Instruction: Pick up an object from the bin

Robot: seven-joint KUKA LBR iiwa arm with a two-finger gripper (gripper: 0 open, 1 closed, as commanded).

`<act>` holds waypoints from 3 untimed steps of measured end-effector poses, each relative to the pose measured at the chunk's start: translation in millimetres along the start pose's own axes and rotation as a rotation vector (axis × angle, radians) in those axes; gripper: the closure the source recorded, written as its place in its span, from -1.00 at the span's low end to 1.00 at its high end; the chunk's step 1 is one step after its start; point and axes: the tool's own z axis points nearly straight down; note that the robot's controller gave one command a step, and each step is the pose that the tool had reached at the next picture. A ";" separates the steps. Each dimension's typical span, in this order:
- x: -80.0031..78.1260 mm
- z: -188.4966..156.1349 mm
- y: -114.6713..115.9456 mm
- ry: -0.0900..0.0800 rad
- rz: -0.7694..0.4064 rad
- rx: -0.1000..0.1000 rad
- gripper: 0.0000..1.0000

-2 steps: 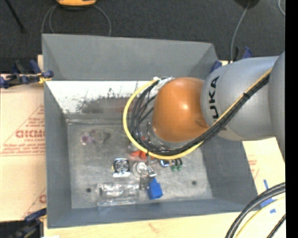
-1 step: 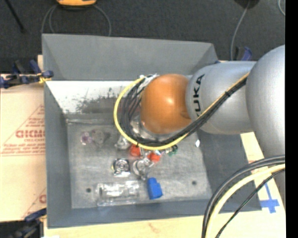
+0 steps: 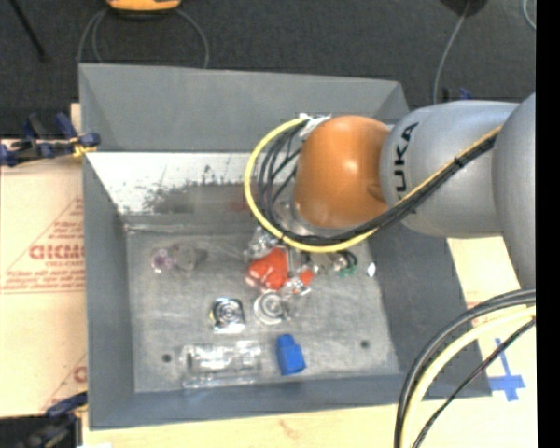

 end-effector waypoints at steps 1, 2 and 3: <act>8.2 21.0 5.4 -0.007 -0.209 0.005 -1.00; -16.5 19.3 -0.6 0.002 -0.324 0.001 -1.00; 9.1 20.4 -7.1 -0.013 -0.404 0.005 -1.00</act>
Offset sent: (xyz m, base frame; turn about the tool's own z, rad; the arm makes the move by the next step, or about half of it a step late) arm -0.0148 0.0021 -0.0264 -0.2141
